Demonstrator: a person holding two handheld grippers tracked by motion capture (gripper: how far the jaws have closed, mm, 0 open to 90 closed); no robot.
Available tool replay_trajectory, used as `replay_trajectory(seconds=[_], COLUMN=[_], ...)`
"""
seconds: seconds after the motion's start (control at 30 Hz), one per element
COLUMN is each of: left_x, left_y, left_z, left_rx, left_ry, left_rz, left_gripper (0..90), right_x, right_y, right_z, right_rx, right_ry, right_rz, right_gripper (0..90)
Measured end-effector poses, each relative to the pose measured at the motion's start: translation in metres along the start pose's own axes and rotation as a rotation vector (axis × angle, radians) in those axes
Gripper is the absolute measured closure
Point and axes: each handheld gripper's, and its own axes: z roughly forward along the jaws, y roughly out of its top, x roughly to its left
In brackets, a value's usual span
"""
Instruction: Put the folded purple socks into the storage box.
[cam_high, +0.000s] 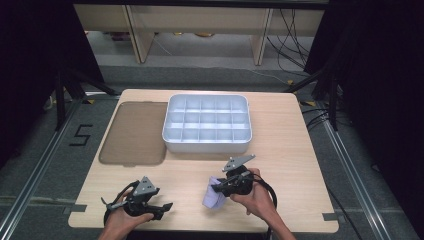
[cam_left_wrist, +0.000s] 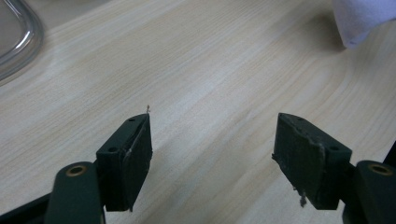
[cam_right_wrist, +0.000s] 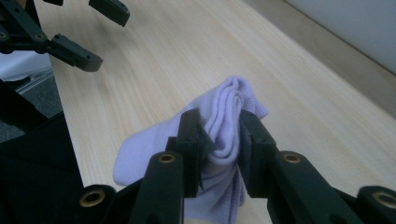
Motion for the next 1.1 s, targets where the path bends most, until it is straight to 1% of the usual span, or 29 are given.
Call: replay_trajectory(seconds=[0.03,0.1,0.17,0.2,0.23,0.27,0.3,0.37,0.4,0.43,0.47,0.5,0.53,0.57,0.6,0.63,0.67,0.7,0.73,0.77,0.8,0.83,0.87,0.9,0.93,0.97,1.03,1.07,1.1], left_x=[0.000,0.002,0.003,0.002,0.002,0.003,0.003,0.005,0.005,0.006,0.007,0.007,0.006,0.006,0.005,0.004,0.004,0.002,0.001,0.002,0.002,0.003,0.003,0.004,0.004,0.004,0.006,0.005,0.005], left_y=[-0.001,-0.001,-0.001,-0.002,-0.002,-0.003,-0.003,-0.004,-0.004,-0.004,-0.004,-0.004,-0.004,-0.004,-0.005,-0.004,-0.004,-0.004,-0.004,-0.004,-0.004,-0.004,-0.004,-0.004,-0.004,-0.005,-0.004,-0.004,-0.004], left_z=[0.000,-0.002,-0.003,-0.004,-0.005,-0.006,-0.006,-0.006,-0.006,-0.006,-0.007,-0.007,-0.007,-0.007,-0.006,-0.006,-0.006,-0.006,-0.005,-0.006,-0.005,-0.006,-0.006,-0.005,-0.005,-0.005,-0.006,-0.006,-0.006], left_rx=[-0.013,-0.005,-0.012,-0.025,-0.022,-0.021,-0.022,-0.019,-0.019,-0.013,-0.014,-0.017,-0.017,-0.015,-0.010,-0.012,-0.012,-0.011,-0.012,-0.007,-0.009,0.000,0.000,-0.007,-0.008,-0.007,-0.005,-0.010,-0.014], left_ry=[0.005,0.011,0.018,0.030,0.021,0.022,0.029,0.020,0.020,0.022,0.025,0.021,0.022,0.021,0.017,0.021,0.021,0.002,-0.002,0.006,0.007,-0.002,-0.002,0.002,0.009,0.008,0.014,0.021,0.017], left_rz=[-0.016,-0.011,-0.016,-0.041,-0.034,-0.025,-0.021,-0.030,-0.030,-0.029,-0.015,-0.017,-0.017,-0.021,-0.027,-0.023,-0.023,-0.011,-0.020,-0.003,-0.001,0.012,0.012,-0.002,-0.005,-0.024,-0.006,-0.008,-0.013], left_gripper=[26.4,24.4,24.3,24.2,24.2,24.1,24.0,23.9,23.9,23.9,23.8,23.8,23.8,23.8,23.8,23.8,23.8,23.7,23.7,23.7,23.7,23.7,23.7,23.7,23.6,23.5,23.3,23.2,23.1], right_x=[-0.001,-0.002,-0.004,-0.006,-0.006,-0.007,-0.007,-0.009,-0.009,-0.011,-0.014,-0.016,-0.018,-0.020,-0.020,-0.022,-0.022,-0.027,-0.029,-0.031,-0.032,-0.034,-0.034,-0.037,-0.040,-0.042,-0.045,-0.046,-0.048], right_y=[0.002,0.003,0.004,0.005,0.006,0.009,0.011,0.017,0.017,0.020,0.023,0.027,0.028,0.030,0.031,0.033,0.033,0.037,0.039,0.041,0.042,0.044,0.044,0.047,0.048,0.050,0.053,0.055,0.057], right_z=[-0.003,-0.006,-0.006,-0.008,-0.007,-0.009,-0.010,-0.014,-0.014,-0.016,-0.017,-0.020,-0.022,-0.024,-0.026,-0.028,-0.028,-0.032,-0.034,-0.036,-0.038,-0.041,-0.041,-0.045,-0.046,-0.048,-0.053,-0.056,-0.058], right_rx=[0.003,-0.005,-0.003,0.008,0.002,0.017,0.023,0.051,0.051,0.056,0.064,0.080,0.081,0.086,0.095,0.102,0.102,0.094,0.095,0.094,0.097,0.104,0.104,0.109,0.097,0.095,0.098,0.099,0.082], right_ry=[0.004,-0.005,-0.014,-0.023,-0.015,-0.033,-0.044,-0.059,-0.059,-0.061,-0.061,-0.079,-0.084,-0.097,-0.097,-0.107,-0.107,-0.113,-0.117,-0.126,-0.127,-0.127,-0.127,-0.141,-0.144,-0.140,-0.148,-0.146,-0.148], right_rz=[0.004,0.011,0.005,0.008,0.020,0.006,0.027,0.032,0.032,0.029,0.030,0.049,0.041,0.048,0.062,0.056,0.056,0.033,0.033,0.026,0.033,0.053,0.053,0.064,0.047,0.057,0.072,0.094,0.081], right_gripper=[73.2,73.2,73.2,73.2,73.2,73.2,73.2,73.2,73.2,73.2,73.2,73.2,73.2,73.2,73.2,73.2,73.2,73.2,73.2,73.2,73.2,73.2,73.2,73.2,73.2,73.2,73.2,73.2,73.2])
